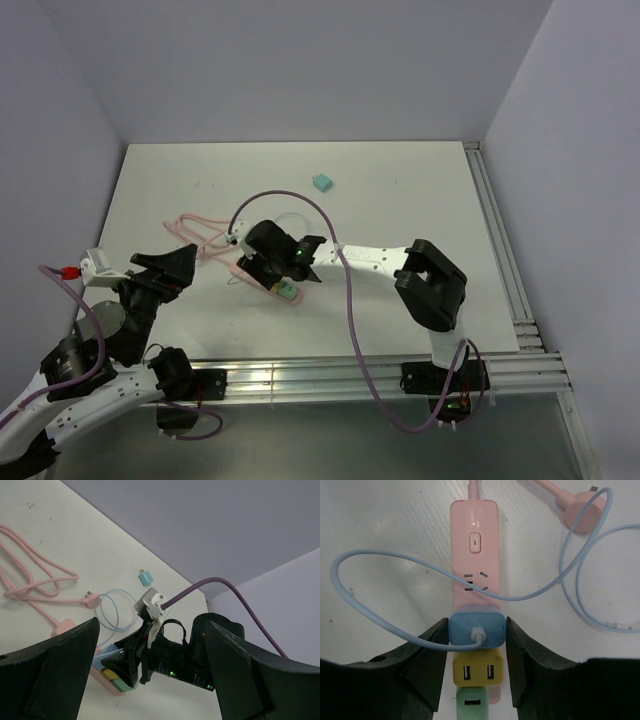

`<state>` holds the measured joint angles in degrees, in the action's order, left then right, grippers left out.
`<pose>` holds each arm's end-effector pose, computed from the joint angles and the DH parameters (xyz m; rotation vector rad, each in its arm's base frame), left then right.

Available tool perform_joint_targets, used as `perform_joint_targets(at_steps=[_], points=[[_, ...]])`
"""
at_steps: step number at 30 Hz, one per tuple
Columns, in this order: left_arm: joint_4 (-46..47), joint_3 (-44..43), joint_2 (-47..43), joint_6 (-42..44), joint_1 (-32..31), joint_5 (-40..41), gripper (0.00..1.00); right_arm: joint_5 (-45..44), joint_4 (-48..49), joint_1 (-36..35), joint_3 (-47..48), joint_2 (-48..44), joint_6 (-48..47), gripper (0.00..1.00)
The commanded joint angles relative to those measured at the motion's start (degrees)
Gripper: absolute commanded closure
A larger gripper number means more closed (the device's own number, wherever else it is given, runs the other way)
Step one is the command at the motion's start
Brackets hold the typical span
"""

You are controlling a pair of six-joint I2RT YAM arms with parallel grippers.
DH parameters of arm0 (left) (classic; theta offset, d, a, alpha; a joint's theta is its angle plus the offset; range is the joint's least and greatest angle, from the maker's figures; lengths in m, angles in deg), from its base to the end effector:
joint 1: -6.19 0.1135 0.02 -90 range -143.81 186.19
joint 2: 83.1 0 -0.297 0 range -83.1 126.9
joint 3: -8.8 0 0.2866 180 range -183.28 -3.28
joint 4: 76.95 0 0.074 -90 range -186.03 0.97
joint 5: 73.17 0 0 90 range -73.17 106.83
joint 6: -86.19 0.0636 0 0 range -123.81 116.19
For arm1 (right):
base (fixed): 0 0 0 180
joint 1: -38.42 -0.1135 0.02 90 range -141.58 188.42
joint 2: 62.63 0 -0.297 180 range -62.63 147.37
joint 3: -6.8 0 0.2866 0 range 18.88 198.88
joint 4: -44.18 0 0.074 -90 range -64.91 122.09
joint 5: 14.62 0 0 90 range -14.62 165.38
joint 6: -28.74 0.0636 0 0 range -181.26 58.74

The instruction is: Insert the plug

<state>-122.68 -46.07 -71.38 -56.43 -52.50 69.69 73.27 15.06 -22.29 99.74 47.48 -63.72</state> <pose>0.0696 -0.0169 0.3648 -0.6288 1.5270 -0.7590 0.2423 0.4271 0.2084 -1.2538 2.0735 0.4340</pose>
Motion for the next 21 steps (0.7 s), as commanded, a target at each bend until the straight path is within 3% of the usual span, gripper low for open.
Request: perform_joint_targets(at_steps=[1,21], points=[[1.74,-1.34,0.05,1.56,0.07,0.67,0.08,-1.23,-0.01,-0.73,-3.24,1.25,-0.35,1.0],[1.66,-1.34,0.14,1.38,0.07,0.05,0.08,-3.51,6.93,-4.51,-22.59,-0.07,10.01,1.0]])
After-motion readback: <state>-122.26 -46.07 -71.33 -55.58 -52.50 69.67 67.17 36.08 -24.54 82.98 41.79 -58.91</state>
